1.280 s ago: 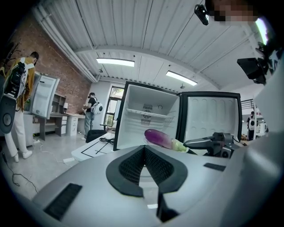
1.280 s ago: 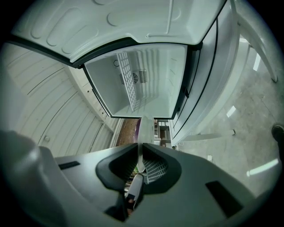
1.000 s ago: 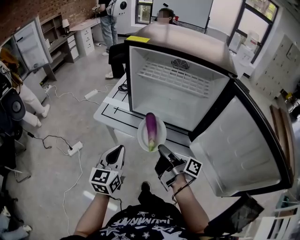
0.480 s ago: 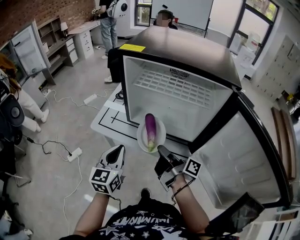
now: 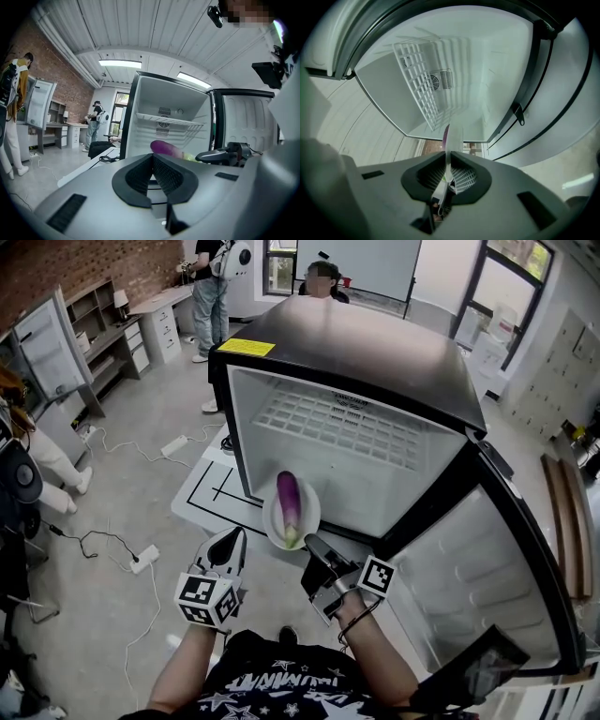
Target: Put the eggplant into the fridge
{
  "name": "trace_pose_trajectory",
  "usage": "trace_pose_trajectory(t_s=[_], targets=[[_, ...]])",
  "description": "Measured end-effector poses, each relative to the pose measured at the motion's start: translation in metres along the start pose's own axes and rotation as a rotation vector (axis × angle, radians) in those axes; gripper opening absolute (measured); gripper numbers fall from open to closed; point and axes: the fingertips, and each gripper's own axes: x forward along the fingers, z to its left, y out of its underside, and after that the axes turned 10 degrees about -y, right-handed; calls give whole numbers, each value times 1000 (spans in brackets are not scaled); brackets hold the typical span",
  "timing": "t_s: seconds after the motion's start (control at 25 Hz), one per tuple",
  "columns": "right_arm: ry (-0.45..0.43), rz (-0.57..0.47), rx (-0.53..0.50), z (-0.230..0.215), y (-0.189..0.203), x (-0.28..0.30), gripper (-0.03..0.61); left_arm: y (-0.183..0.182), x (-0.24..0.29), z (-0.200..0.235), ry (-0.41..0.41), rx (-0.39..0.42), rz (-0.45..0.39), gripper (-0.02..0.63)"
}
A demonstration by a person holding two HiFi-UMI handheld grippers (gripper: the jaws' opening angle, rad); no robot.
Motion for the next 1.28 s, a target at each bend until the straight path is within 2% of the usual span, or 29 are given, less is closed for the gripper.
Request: trace_pose_trajectory(t_s=[0.4, 0.72, 1.0, 1.28], targets=[[7, -60, -21, -12, -20, 19, 26, 0, 32, 15, 50, 9, 19, 9], [30, -192, -55, -15, -45, 33, 26, -15, 77, 25, 162, 22, 38, 9], [59, -321, -80, -24, -63, 29, 26, -3, 107, 29, 251, 35, 90, 9], [125, -411, -96, -45, -73, 18, 27, 5, 128, 15, 354, 46, 118, 9]])
